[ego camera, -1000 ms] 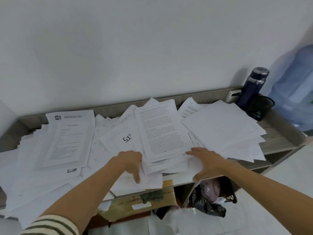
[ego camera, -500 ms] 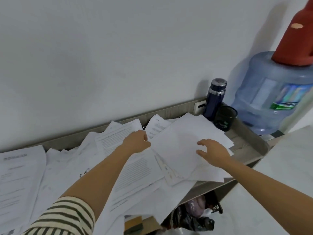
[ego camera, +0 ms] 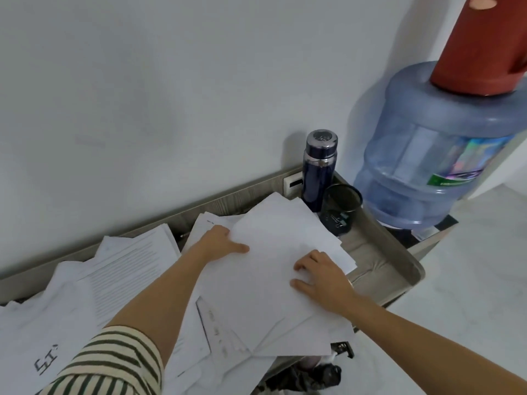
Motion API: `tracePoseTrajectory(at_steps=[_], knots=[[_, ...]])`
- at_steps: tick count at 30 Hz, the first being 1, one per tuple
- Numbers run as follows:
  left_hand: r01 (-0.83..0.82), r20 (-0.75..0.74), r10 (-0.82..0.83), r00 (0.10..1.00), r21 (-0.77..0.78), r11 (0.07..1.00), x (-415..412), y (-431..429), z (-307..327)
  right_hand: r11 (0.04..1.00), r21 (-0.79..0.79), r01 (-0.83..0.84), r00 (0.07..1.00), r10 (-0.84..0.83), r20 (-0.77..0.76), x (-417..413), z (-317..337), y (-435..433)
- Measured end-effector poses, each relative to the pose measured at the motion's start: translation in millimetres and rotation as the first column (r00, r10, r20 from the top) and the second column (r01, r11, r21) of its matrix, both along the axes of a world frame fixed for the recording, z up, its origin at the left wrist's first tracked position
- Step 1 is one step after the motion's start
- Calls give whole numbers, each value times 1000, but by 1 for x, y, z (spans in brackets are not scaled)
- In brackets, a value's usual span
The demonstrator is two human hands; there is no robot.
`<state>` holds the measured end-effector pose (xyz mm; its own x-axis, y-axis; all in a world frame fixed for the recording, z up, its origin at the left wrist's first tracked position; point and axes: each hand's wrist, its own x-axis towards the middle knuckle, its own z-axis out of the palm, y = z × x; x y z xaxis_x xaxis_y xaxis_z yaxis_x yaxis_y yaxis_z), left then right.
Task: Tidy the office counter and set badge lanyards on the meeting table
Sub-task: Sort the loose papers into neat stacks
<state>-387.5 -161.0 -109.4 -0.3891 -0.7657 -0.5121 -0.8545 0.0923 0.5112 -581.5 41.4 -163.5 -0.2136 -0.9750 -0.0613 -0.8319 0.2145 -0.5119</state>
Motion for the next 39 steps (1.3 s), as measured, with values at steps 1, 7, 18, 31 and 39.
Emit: tracePoseTrajectory(at_steps=[1, 7, 18, 31, 39], knots=[[2, -50, 1, 999, 67, 998, -4, 0, 3, 1000, -5, 5, 1000, -5, 0, 0, -1, 0], [65, -139, -23, 990, 303, 951, -34, 10, 27, 999, -16, 35, 999, -35, 33, -6, -6, 2], [9, -586, 142, 798, 246, 969, 45, 25, 95, 726, -128, 675, 580, -417, 700, 12, 69, -7], [-113, -728, 169, 664, 126, 986, 184, 28, 123, 975, -89, 203, 342, 14, 940, 102, 145, -71], [-193, -753, 162, 638, 47, 980, 205, 39, 113, 990, -77, 122, 553, -4, 833, 144, 145, -76]])
